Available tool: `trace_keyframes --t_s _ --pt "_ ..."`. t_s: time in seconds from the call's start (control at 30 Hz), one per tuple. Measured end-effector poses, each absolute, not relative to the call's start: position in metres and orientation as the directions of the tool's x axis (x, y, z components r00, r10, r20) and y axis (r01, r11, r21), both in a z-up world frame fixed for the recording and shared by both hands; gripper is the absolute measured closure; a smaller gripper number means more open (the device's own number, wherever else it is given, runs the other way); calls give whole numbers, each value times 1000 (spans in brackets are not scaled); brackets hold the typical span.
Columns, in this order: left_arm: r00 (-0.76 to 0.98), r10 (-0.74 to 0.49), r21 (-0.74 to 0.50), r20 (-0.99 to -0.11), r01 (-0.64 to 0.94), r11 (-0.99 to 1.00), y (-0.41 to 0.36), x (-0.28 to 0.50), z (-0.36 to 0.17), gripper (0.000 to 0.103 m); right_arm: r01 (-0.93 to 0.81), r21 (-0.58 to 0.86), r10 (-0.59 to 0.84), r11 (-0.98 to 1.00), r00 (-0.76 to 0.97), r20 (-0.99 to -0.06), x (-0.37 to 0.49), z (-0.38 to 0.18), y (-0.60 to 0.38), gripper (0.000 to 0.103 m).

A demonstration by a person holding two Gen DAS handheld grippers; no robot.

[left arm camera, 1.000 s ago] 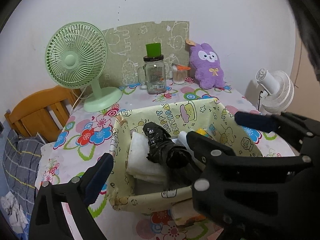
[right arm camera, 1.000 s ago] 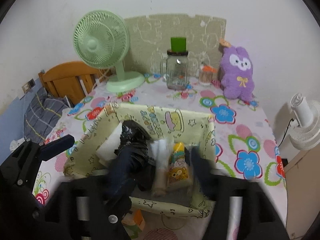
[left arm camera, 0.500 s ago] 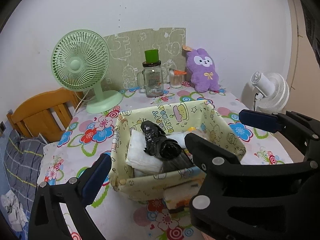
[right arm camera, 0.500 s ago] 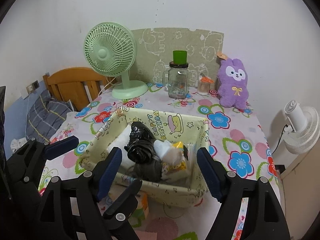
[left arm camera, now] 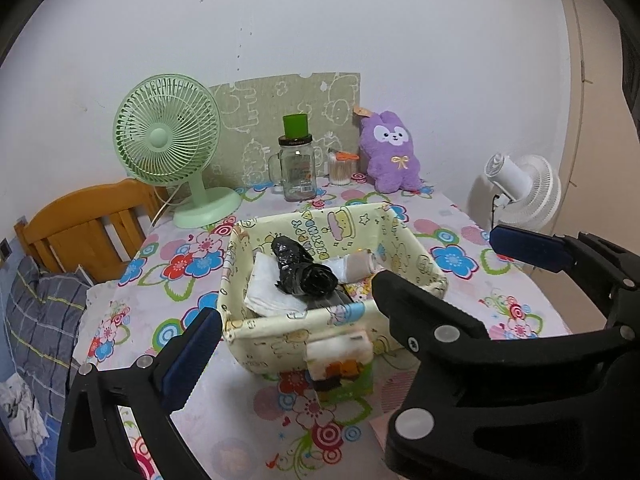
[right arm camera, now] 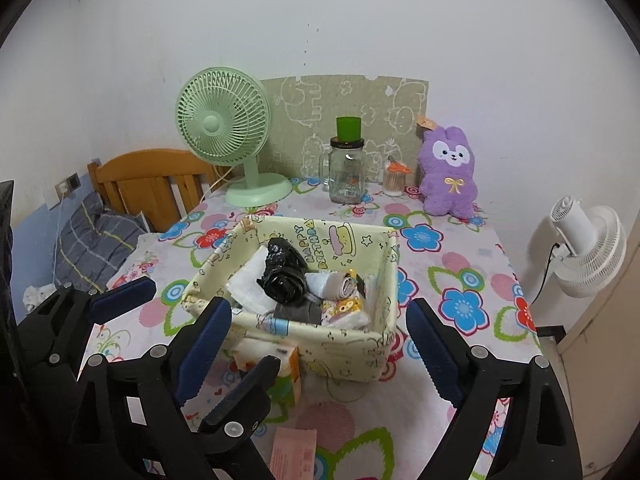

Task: Organize soft objects
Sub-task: 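Withdraw both open tools from the box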

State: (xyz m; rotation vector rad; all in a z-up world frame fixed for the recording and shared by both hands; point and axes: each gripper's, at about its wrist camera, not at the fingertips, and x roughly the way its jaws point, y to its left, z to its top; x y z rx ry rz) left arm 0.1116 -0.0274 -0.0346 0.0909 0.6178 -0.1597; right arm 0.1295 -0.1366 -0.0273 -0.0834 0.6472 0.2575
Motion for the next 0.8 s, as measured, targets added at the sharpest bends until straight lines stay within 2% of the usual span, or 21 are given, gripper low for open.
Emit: trace_keyframes --t_s 0.33,0.8 --pt "805 -120 28 -581 166 986 -32 88 -35 0 -244 -42 183 969 818 -546 94 -21 -141 11" --pt "838 -105 38 -536 148 988 -37 53 -34 0 -169 -53 121 984 860 -495 56 -18 -150 2"
